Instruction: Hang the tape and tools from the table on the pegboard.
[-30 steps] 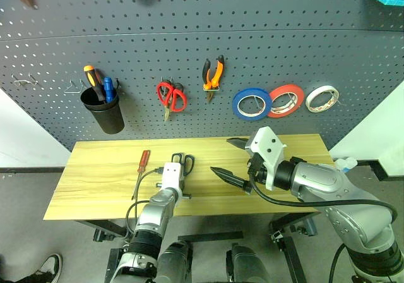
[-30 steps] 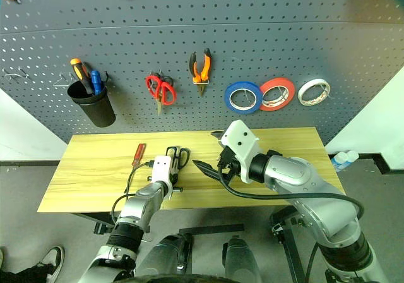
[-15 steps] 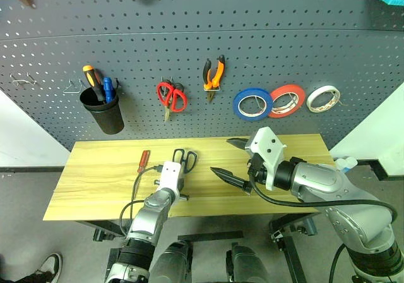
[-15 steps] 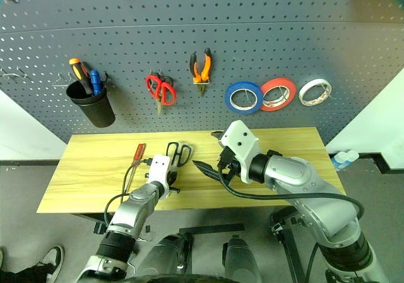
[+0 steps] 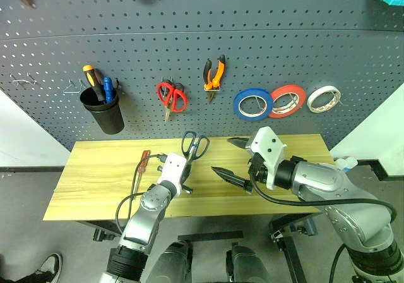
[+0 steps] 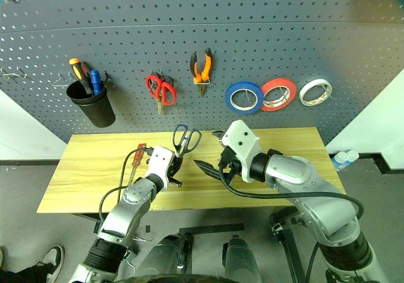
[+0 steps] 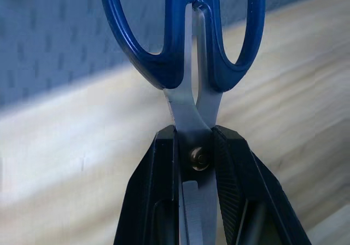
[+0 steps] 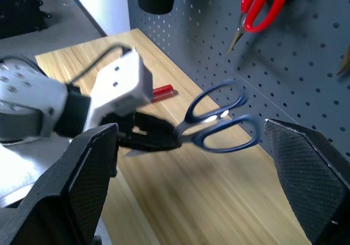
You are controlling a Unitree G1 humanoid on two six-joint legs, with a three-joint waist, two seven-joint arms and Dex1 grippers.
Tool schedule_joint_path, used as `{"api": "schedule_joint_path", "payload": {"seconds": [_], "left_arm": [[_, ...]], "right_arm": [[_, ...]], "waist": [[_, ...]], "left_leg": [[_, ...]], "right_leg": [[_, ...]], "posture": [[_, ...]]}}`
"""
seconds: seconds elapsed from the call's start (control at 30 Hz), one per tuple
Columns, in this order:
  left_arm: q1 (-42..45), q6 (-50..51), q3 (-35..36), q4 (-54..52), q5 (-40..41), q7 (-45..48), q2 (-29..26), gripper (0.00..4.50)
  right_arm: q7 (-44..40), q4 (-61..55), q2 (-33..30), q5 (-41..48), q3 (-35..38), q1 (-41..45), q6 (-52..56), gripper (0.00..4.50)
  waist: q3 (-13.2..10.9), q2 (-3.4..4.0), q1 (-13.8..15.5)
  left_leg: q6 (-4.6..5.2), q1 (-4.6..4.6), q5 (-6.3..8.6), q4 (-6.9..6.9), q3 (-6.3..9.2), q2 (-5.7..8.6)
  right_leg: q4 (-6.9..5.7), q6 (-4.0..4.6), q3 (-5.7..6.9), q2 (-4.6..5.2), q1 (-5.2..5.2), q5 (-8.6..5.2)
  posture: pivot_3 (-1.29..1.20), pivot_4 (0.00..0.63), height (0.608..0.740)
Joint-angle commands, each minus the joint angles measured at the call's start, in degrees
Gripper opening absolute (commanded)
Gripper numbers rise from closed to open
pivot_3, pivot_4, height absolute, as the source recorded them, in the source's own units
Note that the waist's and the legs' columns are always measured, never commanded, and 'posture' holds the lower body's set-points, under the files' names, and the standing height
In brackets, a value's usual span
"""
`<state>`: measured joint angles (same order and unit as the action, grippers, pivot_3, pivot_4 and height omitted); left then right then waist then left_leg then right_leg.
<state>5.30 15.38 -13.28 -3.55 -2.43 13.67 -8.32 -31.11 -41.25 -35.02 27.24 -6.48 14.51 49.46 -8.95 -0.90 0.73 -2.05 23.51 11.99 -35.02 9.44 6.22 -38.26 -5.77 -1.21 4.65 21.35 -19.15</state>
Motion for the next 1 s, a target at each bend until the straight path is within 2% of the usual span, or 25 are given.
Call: {"api": "schedule_joint_path", "payload": {"seconds": [0.03, 0.27, 0.5, 0.8, 0.9, 1.0], "left_arm": [[-0.96, -6.05, -1.10, -2.68, -1.44, 0.96, -1.16, 0.57], [-3.52, -13.92, -1.10, -4.18, -3.81, 1.94, -4.95, 0.57], [-4.70, -22.96, 1.44, -5.67, -4.97, 0.83, -7.34, 0.57], [-3.80, -30.25, 9.06, -6.70, -2.73, -1.80, -7.63, 0.57], [-3.03, -31.79, 10.75, -6.71, -2.07, -2.22, -7.40, 0.57], [-2.96, -32.63, 11.76, -7.30, -1.61, -2.19, -7.29, 0.57]], "right_arm": [[-0.52, -0.46, -0.41, -0.53, 0.12, 0.33, -1.86, 4.50], [-2.52, -1.55, -0.95, 2.23, 3.41, -0.68, -2.05, 4.50], [-7.94, -2.22, -3.52, 11.04, 15.03, -4.43, -2.65, 4.50], [-16.19, 0.80, -8.21, 21.09, 35.99, -14.32, -6.83, 4.50], [-16.60, 1.96, -9.30, 23.03, 39.34, -14.66, -7.37, 4.50], [-16.61, 2.63, -10.42, 23.02, 39.47, -14.85, -7.97, 4.50]], "waist": [[0.00, 0.00, -0.04], [0.00, 0.01, 0.09], [0.00, 0.01, 0.11], [0.00, 0.02, 0.06], [0.01, 0.03, 0.03], [0.01, 0.03, 0.07]], "left_leg": [[0.01, 0.00, 0.00, 0.00, 0.00, 0.00], [0.05, 0.00, 0.03, 0.01, -0.01, 0.00], [0.13, 0.00, 0.08, 0.00, -0.01, 0.01], [0.18, 0.00, 0.10, -0.05, -0.06, 0.01], [0.18, -0.02, 0.10, -0.08, -0.10, 0.00], [0.18, -0.02, 0.10, -0.11, -0.10, -0.01]], "right_leg": [[0.00, 0.00, 0.00, 0.00, 0.00, 0.00], [0.05, 0.00, -0.01, 0.01, -0.01, 0.00], [0.11, -0.03, -0.01, 0.03, -0.05, 0.02], [0.12, -0.06, -0.01, 0.02, -0.13, 0.03], [0.11, -0.10, -0.01, 0.01, -0.14, 0.06], [0.10, -0.11, -0.02, 0.01, -0.17, 0.06]], "posture": [[-0.01, 0.107, 0.740], [-0.01, 0.110, 0.740], [0.00, 0.109, 0.740], [0.01, 0.109, 0.740], [0.00, 0.107, 0.740], [0.00, 0.106, 0.740]]}}
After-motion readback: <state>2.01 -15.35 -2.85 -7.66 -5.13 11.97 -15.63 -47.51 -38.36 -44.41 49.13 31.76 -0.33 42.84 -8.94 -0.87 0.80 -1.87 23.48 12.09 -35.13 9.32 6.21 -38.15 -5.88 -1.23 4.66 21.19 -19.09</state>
